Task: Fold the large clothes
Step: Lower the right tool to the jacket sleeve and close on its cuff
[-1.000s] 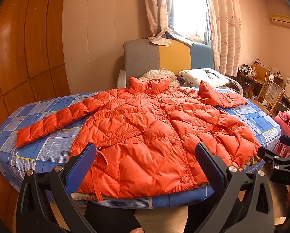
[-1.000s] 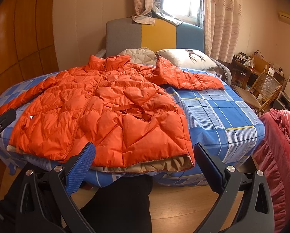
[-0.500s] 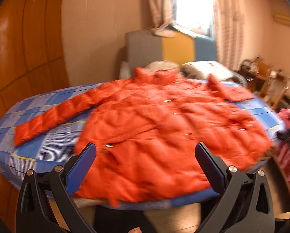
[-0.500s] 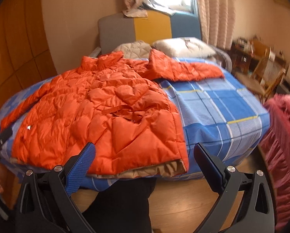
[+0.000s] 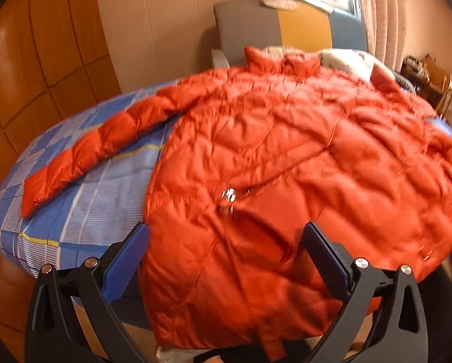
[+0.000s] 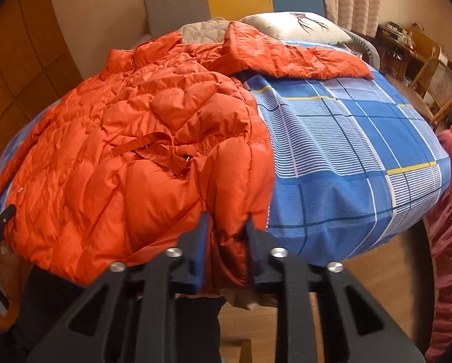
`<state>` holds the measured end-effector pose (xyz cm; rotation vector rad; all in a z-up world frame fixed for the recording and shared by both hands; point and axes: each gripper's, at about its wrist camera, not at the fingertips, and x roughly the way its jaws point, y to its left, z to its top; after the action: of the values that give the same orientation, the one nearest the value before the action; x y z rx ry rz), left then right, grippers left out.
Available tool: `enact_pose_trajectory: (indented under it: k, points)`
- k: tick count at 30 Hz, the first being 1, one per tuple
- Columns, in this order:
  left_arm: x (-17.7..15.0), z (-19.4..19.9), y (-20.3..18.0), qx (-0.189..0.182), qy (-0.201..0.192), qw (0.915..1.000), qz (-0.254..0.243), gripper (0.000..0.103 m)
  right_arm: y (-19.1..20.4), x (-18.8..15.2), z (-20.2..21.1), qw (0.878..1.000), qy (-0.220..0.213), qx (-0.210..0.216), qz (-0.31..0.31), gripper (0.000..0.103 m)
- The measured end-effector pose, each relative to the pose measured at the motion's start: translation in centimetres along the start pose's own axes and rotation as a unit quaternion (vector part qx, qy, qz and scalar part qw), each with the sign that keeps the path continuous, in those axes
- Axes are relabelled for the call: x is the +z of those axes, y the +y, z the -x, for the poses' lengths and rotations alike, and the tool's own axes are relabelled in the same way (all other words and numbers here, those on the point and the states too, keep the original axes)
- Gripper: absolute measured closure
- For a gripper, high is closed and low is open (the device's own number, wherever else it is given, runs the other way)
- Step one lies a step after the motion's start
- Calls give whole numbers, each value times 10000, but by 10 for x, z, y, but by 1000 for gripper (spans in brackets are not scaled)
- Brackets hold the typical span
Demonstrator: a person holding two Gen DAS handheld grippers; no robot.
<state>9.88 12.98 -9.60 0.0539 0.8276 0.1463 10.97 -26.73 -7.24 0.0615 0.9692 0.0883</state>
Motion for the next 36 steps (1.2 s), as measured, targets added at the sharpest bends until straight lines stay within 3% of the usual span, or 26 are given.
enact_pose_trajectory:
  k: [5,8,10,11,13,15,18,21,27,32,36]
  points:
    - [-21,-18,14,-165,447,9980,415,3,8,-16,-2,9989,193,-239,348,94]
    - [-24,-17,19,-152,466,9976,498,5,5,-18,-3,9988,327,-167,327,94]
    - [-20,-9,21,-126,373,9978,527,13,-3,-10,2,9994,312,29,121,92]
    - [-16,-4,23,-118,275,9981,530,14,-8,-5,3,9996,271,100,-4,89]
    - [-1,13,28,-175,-77,9979,622,12,-22,11,9,9995,9,49,-298,59]
    - [15,25,31,-193,-359,9968,688,7,-48,36,7,9963,-244,-11,-827,51]
    - [39,31,29,-232,-636,9957,628,2,-81,72,-12,9887,-397,-125,-1440,51]
    - [63,19,18,-445,-642,9957,490,2,-113,109,-45,9795,-367,-197,-1973,51]
    - [97,-27,-13,-648,-390,9964,377,2,-156,173,-106,9661,-240,-597,-2500,64]
    - [115,-61,-37,-756,-113,9967,266,2,-197,213,-146,9524,-70,-885,-2915,64]
    - [131,-83,-51,-809,6,9967,79,2,-234,236,-172,9330,-41,-1049,-3442,64]
